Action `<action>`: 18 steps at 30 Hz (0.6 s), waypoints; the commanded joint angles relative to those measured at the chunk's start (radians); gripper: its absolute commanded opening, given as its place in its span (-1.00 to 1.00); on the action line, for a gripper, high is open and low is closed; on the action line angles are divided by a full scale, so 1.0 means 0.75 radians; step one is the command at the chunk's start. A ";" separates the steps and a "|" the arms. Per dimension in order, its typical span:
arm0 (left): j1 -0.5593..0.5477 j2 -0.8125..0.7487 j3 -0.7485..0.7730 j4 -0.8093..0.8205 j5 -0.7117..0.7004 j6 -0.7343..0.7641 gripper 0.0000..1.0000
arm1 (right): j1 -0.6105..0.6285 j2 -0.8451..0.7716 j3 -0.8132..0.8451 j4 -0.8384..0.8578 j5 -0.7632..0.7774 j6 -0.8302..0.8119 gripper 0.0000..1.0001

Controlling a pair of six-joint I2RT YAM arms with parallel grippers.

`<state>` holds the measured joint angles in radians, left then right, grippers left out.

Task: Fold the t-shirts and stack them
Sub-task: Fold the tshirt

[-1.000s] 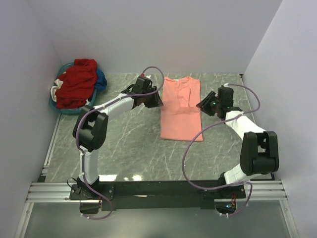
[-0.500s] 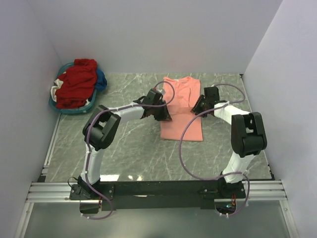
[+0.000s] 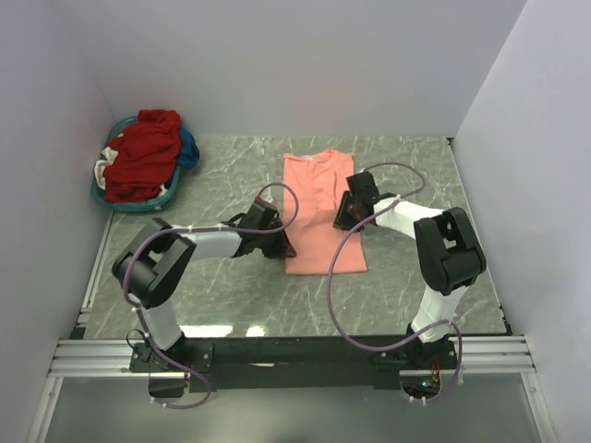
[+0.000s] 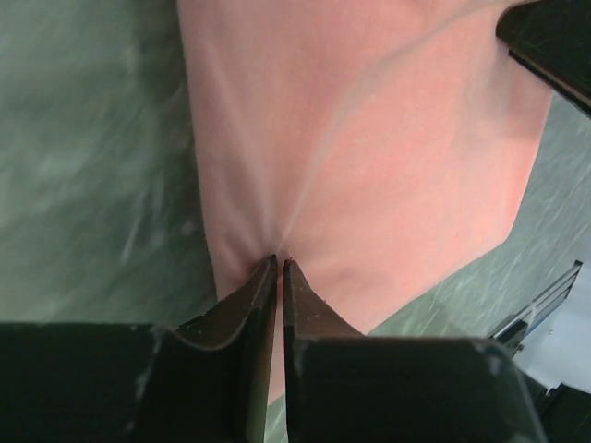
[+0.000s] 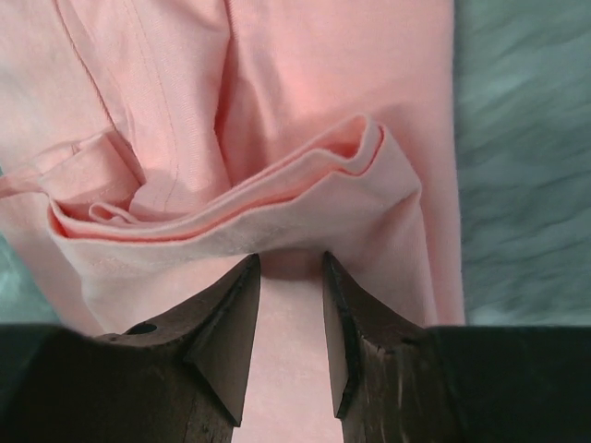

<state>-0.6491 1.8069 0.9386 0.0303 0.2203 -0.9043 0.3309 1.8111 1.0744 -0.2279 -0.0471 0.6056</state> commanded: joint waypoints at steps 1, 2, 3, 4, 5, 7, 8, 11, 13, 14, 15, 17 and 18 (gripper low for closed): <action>-0.012 -0.139 -0.144 0.017 -0.054 -0.023 -0.73 | 0.107 -0.061 -0.052 -0.032 0.020 0.019 -0.19; -0.020 -0.194 -0.171 0.015 -0.065 -0.028 -0.74 | 0.127 -0.067 -0.060 -0.029 0.016 0.025 -0.19; -0.026 -0.224 -0.196 0.009 -0.075 -0.038 -0.74 | 0.176 -0.079 -0.084 -0.023 0.012 0.033 -0.19; -0.034 -0.255 -0.247 0.005 -0.083 -0.044 -0.74 | 0.201 -0.089 -0.103 -0.005 0.006 0.053 -0.19; -0.053 -0.324 -0.274 0.001 -0.097 -0.052 -0.74 | 0.229 -0.103 -0.121 0.007 -0.003 0.066 -0.19; -0.067 -0.396 -0.349 -0.014 -0.124 -0.070 -0.73 | 0.317 -0.146 -0.185 0.032 0.001 0.096 -0.19; -0.075 -0.461 -0.372 -0.022 -0.130 -0.077 -0.72 | 0.348 -0.163 -0.203 0.038 0.006 0.111 -0.19; -0.082 -0.588 -0.441 -0.036 -0.136 -0.093 -0.71 | 0.448 -0.232 -0.285 0.060 0.010 0.150 -0.19; -0.082 -0.646 -0.454 -0.091 -0.161 -0.087 -0.69 | 0.467 -0.294 -0.330 0.071 0.012 0.174 -0.19; -0.082 -0.681 -0.444 -0.120 -0.171 -0.077 -0.68 | 0.465 -0.318 -0.340 0.075 0.014 0.178 -0.19; -0.082 -0.689 -0.429 -0.140 -0.185 -0.056 -0.65 | 0.465 -0.371 -0.340 0.071 0.022 0.178 -0.19; -0.082 -0.669 -0.362 -0.193 -0.236 -0.028 -0.63 | 0.465 -0.412 -0.316 0.028 0.103 0.164 -0.19; -0.080 -0.650 -0.303 -0.204 -0.245 0.003 -0.63 | 0.465 -0.435 -0.283 -0.001 0.126 0.148 -0.19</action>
<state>-0.7090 1.3117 0.6235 -0.0761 0.0963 -0.9478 0.6861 1.5661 0.8253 -0.2043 -0.0319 0.7136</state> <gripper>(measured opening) 0.184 0.404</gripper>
